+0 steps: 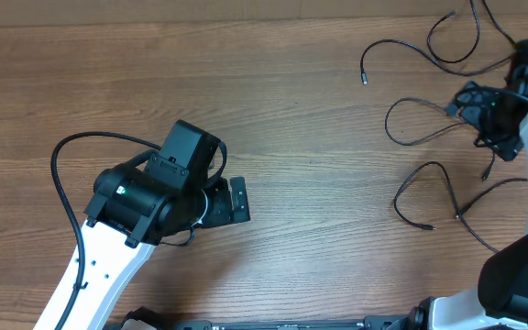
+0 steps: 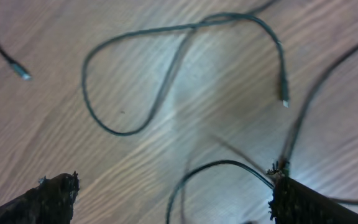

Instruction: Untangle cables

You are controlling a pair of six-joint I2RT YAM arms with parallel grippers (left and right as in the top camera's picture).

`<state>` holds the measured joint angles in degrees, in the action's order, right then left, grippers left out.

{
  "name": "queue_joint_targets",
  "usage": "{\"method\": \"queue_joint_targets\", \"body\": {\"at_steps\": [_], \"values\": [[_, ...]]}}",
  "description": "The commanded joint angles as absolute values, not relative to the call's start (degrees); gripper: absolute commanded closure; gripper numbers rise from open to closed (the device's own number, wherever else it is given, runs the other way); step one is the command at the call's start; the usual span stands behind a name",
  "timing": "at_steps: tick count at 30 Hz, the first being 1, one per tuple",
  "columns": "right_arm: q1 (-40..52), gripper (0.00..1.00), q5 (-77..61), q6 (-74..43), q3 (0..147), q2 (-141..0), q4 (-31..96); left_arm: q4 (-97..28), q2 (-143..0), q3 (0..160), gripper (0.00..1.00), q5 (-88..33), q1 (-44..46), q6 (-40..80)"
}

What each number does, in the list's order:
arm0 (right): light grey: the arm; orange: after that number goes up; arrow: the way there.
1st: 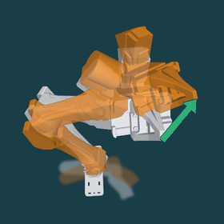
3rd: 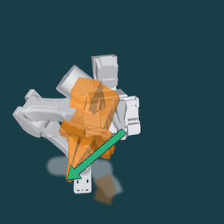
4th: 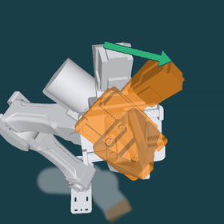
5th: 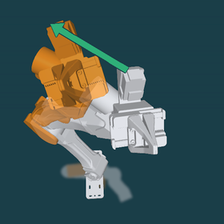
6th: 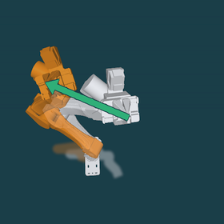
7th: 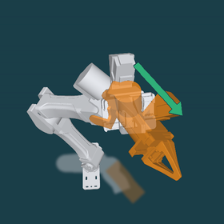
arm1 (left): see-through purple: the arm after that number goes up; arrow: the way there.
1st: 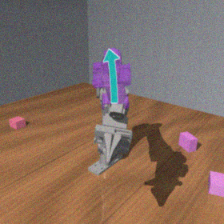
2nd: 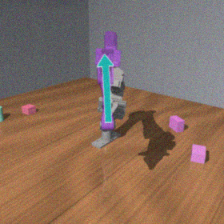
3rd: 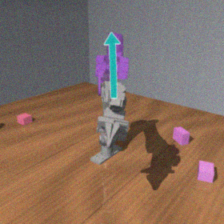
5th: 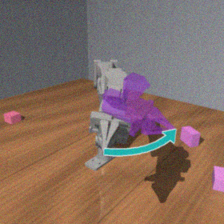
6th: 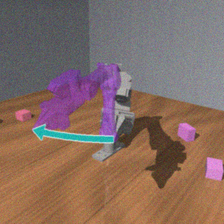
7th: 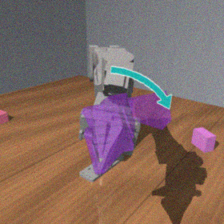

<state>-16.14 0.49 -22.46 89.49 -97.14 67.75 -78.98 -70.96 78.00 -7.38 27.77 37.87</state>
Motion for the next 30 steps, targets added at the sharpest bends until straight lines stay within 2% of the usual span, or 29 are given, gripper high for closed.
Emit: {"method": "queue_joint_targets", "body": {"at_steps": [1,10,14,21,30], "values": [[-17.0,0.0,1.4,-22.5,90.0,-98.1,68.4,-78.0,-71.2,77.7,0.01,-5.8,28.1,39.5],[-17.2,0.0,1.0,-22.7,90.0,-98.5,70.3,-77.9,-71.2,77.7,0.0,-5.8,28.1,39.4],[-17.2,0.18,1.3,-22.7,90.0,-98.5,72.8,-77.9,-71.2,77.7,0.0,-5.8,28.1,39.4],[-16.9,0.3,0.0,-22.7,89.9,-98.5,72.8,-75.5,-71.2,77.7,0.01,-5.1,28.1,39.4],[-13.8,0.3,-3.0,-22.7,81.1,-98.5,68.4,-75.6,-71.2,77.7,0.01,-5.1,28.1,39.4]]}}
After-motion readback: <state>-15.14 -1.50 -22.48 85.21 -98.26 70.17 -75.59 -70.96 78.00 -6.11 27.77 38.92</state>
